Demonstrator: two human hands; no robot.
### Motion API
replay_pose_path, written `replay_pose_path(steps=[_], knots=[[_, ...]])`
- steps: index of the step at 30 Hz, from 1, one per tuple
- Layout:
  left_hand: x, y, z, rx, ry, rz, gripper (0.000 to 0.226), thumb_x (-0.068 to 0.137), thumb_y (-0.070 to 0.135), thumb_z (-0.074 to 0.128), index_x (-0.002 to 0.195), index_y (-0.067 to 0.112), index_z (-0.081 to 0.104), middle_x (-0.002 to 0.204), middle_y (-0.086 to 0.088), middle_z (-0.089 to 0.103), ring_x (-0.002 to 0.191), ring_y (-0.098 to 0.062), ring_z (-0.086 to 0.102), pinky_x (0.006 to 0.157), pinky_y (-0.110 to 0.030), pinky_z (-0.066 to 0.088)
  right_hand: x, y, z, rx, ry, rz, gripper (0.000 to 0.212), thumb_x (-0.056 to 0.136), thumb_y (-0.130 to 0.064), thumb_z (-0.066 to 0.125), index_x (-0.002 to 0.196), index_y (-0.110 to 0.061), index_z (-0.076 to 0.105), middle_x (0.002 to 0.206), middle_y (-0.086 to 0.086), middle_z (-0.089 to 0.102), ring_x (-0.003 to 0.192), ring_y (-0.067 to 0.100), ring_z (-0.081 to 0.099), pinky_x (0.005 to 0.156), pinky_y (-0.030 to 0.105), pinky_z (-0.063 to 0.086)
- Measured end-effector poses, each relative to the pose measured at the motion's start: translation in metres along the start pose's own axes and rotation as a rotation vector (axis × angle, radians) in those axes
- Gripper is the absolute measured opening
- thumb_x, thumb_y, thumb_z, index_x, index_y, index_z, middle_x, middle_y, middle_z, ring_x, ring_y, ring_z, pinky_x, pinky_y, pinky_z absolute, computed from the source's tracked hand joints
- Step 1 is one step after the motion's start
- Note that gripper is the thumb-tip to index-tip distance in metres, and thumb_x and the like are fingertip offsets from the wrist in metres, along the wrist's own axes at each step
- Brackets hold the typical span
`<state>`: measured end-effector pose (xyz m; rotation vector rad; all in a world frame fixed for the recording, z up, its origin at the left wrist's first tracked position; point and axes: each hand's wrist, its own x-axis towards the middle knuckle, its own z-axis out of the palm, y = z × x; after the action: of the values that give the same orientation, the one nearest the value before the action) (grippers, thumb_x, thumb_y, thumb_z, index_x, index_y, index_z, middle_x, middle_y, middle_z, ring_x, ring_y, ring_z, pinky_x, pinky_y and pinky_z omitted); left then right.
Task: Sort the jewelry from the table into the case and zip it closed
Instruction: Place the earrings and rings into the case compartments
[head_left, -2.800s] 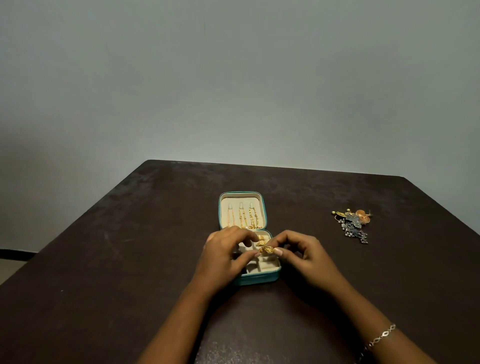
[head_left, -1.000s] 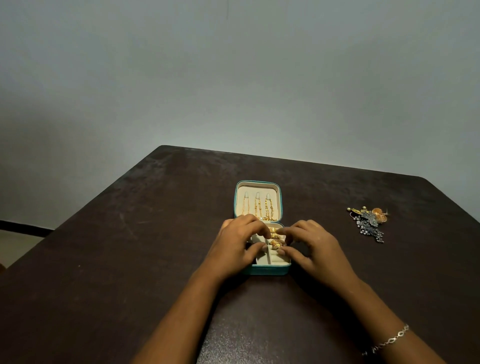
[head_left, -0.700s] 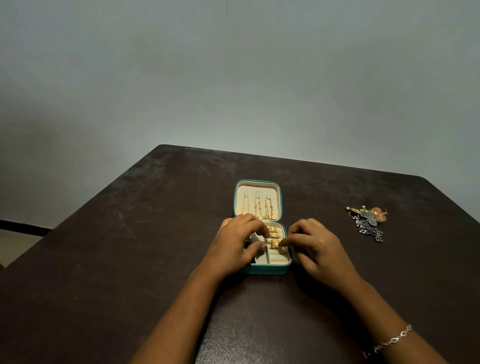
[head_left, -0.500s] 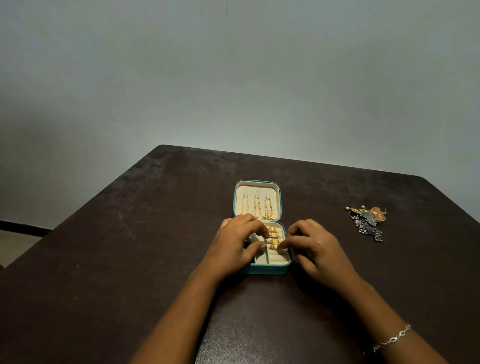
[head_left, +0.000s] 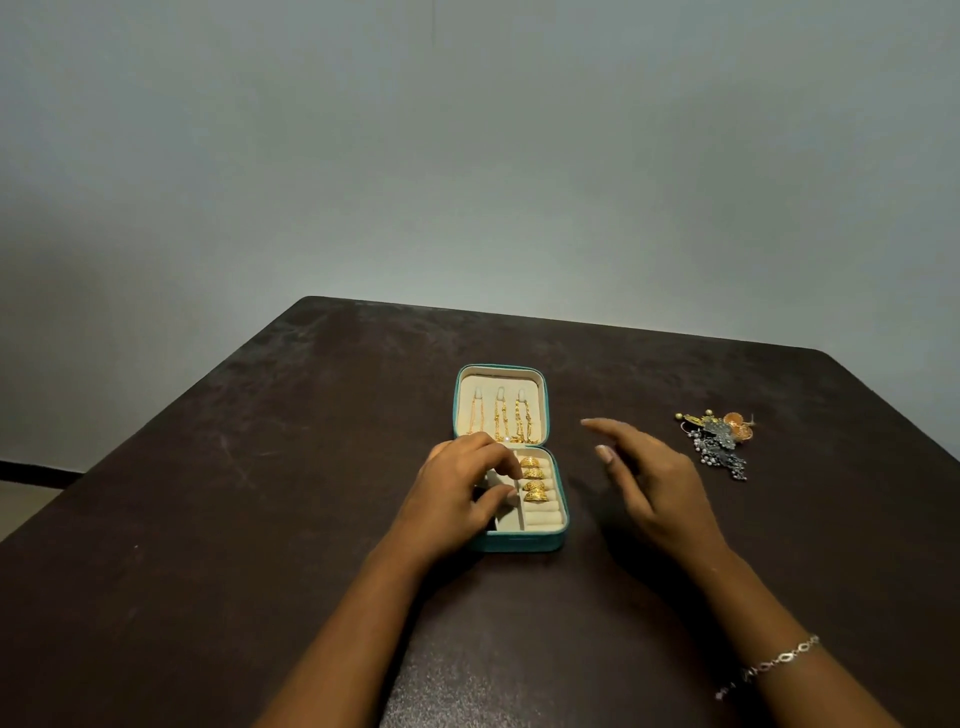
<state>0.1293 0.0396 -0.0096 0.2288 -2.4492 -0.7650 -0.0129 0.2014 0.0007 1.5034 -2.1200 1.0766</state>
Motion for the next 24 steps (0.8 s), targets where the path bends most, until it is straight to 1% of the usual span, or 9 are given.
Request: replay_pose_path(steps=[3,6,8,11,13,16,19,22,24], knots=[[0.0,-0.002,0.001,-0.004,0.003,-0.004,0.01,0.08,0.015,0.068,0.084,0.022,0.062,0.085,0.02,0.053,0.087,0.0,0.05,0.085,-0.021,0.034,-0.001,0.014,-0.01,-0.018,0.113,0.137,0.03,0.085,-0.016,0.056,0.114,-0.018,0.062,0.059,-0.013,0.045,0.053,0.006,0.044,0.054,0.015,0.034],[0.0,-0.004,0.001,-0.022,-0.001,-0.009,0.007,0.078,0.02,0.068,0.082,0.023,0.063,0.085,0.019,0.056,0.088,0.001,0.052,0.082,-0.016,0.034,-0.002,0.031,-0.024,-0.025,0.181,0.256,0.039,0.075,0.008,0.059,0.106,-0.015,0.063,0.052,-0.007,0.038,0.057,0.015,0.044,0.051,0.018,0.033],[-0.001,-0.004,0.001,-0.033,-0.003,-0.01,0.005,0.078,0.022,0.065,0.082,0.023,0.063,0.086,0.017,0.058,0.088,0.001,0.052,0.081,-0.015,0.035,-0.003,0.045,-0.034,-0.042,0.229,0.359,0.039,0.071,0.011,0.056,0.098,-0.016,0.062,0.051,-0.004,0.038,0.051,0.016,0.043,0.047,0.017,0.03],[-0.001,-0.004,0.001,-0.038,-0.007,-0.013,0.006,0.079,0.017,0.066,0.082,0.021,0.063,0.087,0.014,0.059,0.087,0.0,0.053,0.08,-0.016,0.037,-0.007,0.072,-0.045,-0.073,0.285,0.525,0.032,0.072,0.01,0.055,0.089,-0.017,0.06,0.05,-0.004,0.039,0.045,0.011,0.036,0.048,0.027,0.03],[-0.001,-0.003,0.0,-0.042,-0.012,-0.025,0.005,0.077,0.025,0.062,0.081,0.021,0.064,0.087,0.014,0.06,0.089,0.001,0.052,0.08,-0.015,0.037,-0.009,0.091,-0.049,-0.111,0.315,0.591,0.027,0.073,0.01,0.055,0.086,-0.014,0.061,0.056,-0.007,0.043,0.053,0.016,0.042,0.052,0.029,0.031],[0.0,-0.002,0.0,-0.042,-0.019,-0.039,0.016,0.073,0.033,0.056,0.081,0.021,0.064,0.086,0.014,0.06,0.092,0.002,0.049,0.08,-0.014,0.037,-0.007,0.11,-0.047,-0.206,0.294,0.604,0.018,0.08,0.003,0.056,0.084,-0.011,0.066,0.08,0.003,0.054,0.084,0.027,0.054,0.066,0.03,0.037],[-0.001,-0.002,0.0,-0.044,-0.015,-0.041,0.016,0.073,0.033,0.056,0.081,0.022,0.064,0.085,0.017,0.059,0.093,0.002,0.05,0.08,-0.016,0.038,0.0,0.115,-0.039,-0.32,0.191,0.514,0.016,0.084,-0.004,0.057,0.093,-0.009,0.07,0.099,0.01,0.056,0.102,0.028,0.048,0.077,0.031,0.036],[-0.002,-0.003,0.0,-0.044,-0.015,-0.036,0.013,0.073,0.031,0.057,0.08,0.023,0.063,0.084,0.018,0.059,0.089,0.001,0.052,0.079,-0.02,0.04,0.006,0.116,-0.033,-0.434,0.071,0.462,0.017,0.085,-0.015,0.061,0.099,-0.012,0.071,0.116,0.011,0.052,0.117,0.027,0.042,0.092,0.038,0.033],[-0.002,-0.004,0.0,-0.045,-0.018,-0.032,0.009,0.075,0.03,0.058,0.079,0.024,0.063,0.084,0.019,0.059,0.087,0.001,0.053,0.079,-0.021,0.04,0.008,0.118,-0.028,-0.515,0.001,0.428,0.019,0.085,-0.021,0.062,0.101,-0.014,0.071,0.121,0.013,0.05,0.121,0.028,0.041,0.095,0.041,0.032]])
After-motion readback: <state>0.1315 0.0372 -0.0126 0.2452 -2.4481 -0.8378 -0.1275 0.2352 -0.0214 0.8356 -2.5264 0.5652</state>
